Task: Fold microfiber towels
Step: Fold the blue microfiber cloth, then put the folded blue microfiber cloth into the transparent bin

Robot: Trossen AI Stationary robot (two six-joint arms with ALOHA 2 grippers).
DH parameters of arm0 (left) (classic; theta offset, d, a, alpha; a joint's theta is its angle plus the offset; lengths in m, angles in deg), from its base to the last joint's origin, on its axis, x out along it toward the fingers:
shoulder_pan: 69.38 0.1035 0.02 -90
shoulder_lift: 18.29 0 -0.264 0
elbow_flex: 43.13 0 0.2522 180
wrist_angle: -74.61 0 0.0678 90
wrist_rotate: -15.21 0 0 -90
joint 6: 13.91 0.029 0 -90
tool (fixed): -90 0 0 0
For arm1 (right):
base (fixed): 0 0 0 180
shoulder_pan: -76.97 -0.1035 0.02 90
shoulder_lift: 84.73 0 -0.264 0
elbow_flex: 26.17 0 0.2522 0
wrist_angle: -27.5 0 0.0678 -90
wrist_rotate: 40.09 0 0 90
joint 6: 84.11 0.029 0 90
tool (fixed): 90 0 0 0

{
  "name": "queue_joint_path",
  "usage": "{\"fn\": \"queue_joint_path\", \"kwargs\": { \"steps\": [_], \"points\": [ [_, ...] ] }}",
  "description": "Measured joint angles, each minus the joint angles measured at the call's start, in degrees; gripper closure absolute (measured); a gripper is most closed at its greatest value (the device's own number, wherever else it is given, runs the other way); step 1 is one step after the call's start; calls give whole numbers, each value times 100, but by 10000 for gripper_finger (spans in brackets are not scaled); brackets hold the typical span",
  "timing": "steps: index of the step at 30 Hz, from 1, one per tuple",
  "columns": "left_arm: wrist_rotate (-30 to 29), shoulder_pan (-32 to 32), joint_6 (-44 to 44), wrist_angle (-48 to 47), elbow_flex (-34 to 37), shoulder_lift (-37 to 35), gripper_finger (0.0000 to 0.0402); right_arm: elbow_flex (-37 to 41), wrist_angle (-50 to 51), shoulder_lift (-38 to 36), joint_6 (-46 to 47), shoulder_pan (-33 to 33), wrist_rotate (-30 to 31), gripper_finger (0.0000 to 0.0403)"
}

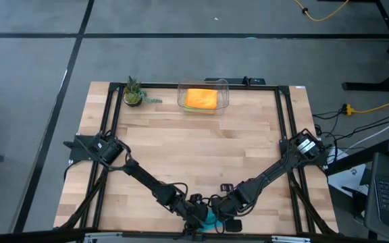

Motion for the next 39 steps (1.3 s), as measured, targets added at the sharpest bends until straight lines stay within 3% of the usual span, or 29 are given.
{"fn": "queue_joint_path", "kwargs": {
  "steps": [6, 15, 19, 28, 39],
  "points": [
    [-34, 4, 2, 2, 5, 9, 270, -786, 1405, 0, -285, 70, 164, 328],
    [-48, 4, -8, -15, 11, 13, 270, -937, 1826, 0, -463, 63, 113, 199],
    [-48, 4, 38, 12, 14, 13, 270, -944, 2043, 0, -217, 119, 137, 170],
    [-104, 9, 155, 184, 28, 26, 270, -946, 3157, -215, -279, 272, 18, 188],
    [-134, 92, -21, 210, 26, 28, 270, -948, 3474, -937, 414, -74, 1398, 214]
  ]
}}
